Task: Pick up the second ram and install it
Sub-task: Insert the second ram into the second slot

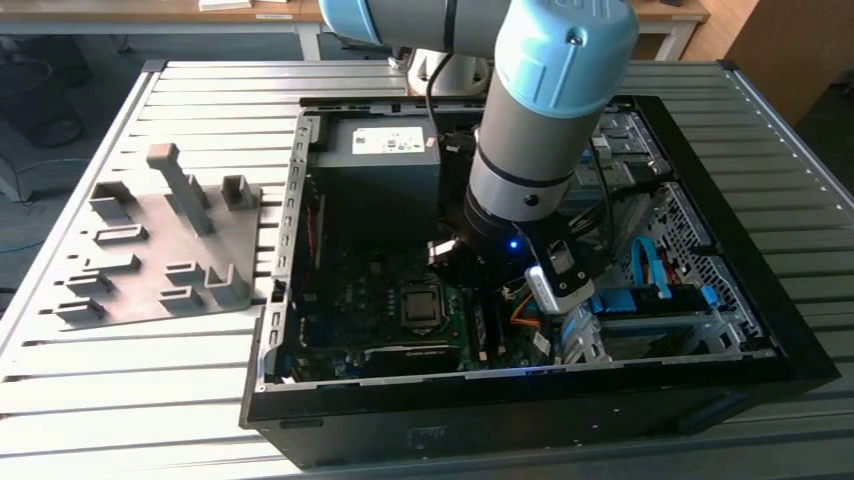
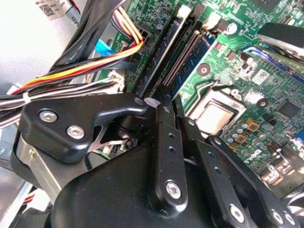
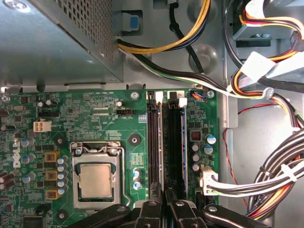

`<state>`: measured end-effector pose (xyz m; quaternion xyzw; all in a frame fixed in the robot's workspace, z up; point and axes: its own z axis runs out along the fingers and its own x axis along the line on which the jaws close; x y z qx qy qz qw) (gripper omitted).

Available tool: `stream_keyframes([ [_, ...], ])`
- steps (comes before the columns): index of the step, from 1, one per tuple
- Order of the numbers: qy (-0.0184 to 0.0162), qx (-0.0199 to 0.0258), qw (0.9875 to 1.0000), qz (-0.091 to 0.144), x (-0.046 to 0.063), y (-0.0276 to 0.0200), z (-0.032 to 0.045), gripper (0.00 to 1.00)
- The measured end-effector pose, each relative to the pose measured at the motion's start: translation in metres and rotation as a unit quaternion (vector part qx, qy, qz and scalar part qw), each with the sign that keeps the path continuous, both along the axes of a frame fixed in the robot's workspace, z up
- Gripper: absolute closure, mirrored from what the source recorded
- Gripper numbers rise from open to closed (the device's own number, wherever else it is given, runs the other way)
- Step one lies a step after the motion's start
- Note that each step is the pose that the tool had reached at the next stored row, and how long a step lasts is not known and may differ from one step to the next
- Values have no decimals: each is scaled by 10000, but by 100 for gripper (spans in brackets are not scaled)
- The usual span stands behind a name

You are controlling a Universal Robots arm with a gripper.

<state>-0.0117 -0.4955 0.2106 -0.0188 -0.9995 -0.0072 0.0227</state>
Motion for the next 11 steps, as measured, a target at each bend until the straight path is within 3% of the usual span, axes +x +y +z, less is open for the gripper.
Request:
stream_keyframes([
  [3, 0, 29, 10000, 0, 1, 1, -10, 86],
  [11, 0, 33, 10000, 0, 1, 0, -22, 86],
])
